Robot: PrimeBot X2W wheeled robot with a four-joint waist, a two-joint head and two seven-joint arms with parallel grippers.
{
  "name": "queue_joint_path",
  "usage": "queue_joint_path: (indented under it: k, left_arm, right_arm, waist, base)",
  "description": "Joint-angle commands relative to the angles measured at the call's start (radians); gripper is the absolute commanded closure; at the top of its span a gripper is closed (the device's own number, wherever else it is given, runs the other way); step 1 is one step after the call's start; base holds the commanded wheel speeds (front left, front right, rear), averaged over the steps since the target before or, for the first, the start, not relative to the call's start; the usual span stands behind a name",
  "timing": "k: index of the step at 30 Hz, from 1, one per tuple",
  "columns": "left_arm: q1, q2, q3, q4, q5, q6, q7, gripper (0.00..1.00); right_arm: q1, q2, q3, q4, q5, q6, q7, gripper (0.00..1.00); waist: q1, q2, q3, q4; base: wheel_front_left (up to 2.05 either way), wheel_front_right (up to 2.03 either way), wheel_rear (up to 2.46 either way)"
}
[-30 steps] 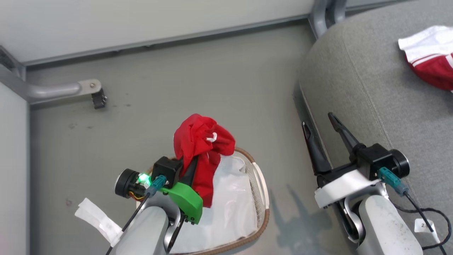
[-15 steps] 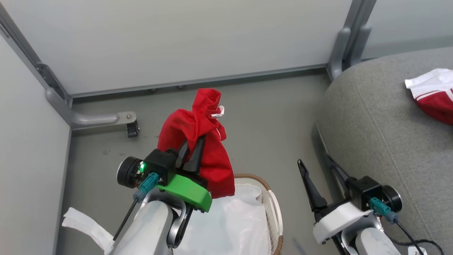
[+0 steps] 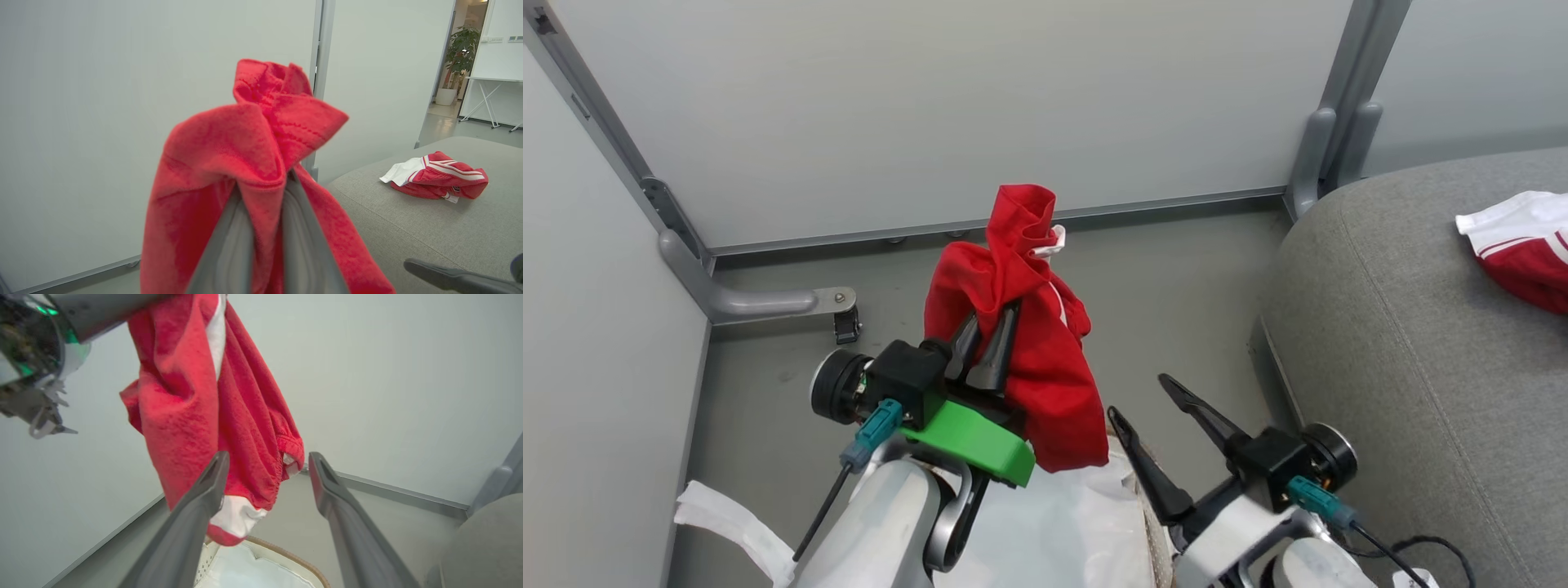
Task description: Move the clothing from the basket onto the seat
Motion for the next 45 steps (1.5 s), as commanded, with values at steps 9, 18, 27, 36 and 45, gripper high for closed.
queue_joint_path:
  k: [9, 18, 27, 36, 45]
  left_arm:
    - [-0.012, 0.001, -0.054, -0.002, -0.033, 0.01, -0.001, 1.0]
    - [-0.026, 0.001, -0.135, -0.004, -0.089, 0.016, -0.001, 1.0]
    - [-0.037, 0.001, -0.184, 0.01, -0.115, 0.038, -0.001, 1.0]
    - [0.001, 0.026, -0.15, 0.002, -0.058, 0.03, 0.0, 0.0]
    - [0.034, 0.038, -0.097, -0.002, -0.007, 0.001, 0.0, 0.0]
  right_arm:
    - [-0.146, -0.013, 0.16, 0.018, 0.046, -0.001, -0.005, 0.0]
    - [-0.233, 0.016, 0.188, 0.129, 0.044, -0.001, -0.004, 0.0]
    - [-0.257, 0.021, 0.206, 0.15, 0.131, -0.001, -0.004, 1.0]
    - [-0.201, 0.021, 0.155, 0.102, 0.132, -0.001, -0.003, 1.0]
    - [-0.173, 0.021, 0.123, 0.055, 0.126, -0.001, -0.003, 1.0]
  waist:
    - [0.0001, 0.0, 0.004, 0.04]
    - [0.0001, 0.0, 0.01, 0.096]
    - [0.0001, 0.0, 0.019, 0.116]
    - [0.0001, 0.0, 0.036, -0.027]
    - [0.0001, 0.0, 0.071, -0.318]
  base:
    - [0.0, 0.0, 0.0]
    - [0.0, 0.0, 0.0]
    - [0.0, 0.0, 0.0]
    - [0.0, 0.0, 0.0]
    - [0.0, 0.0, 0.0]
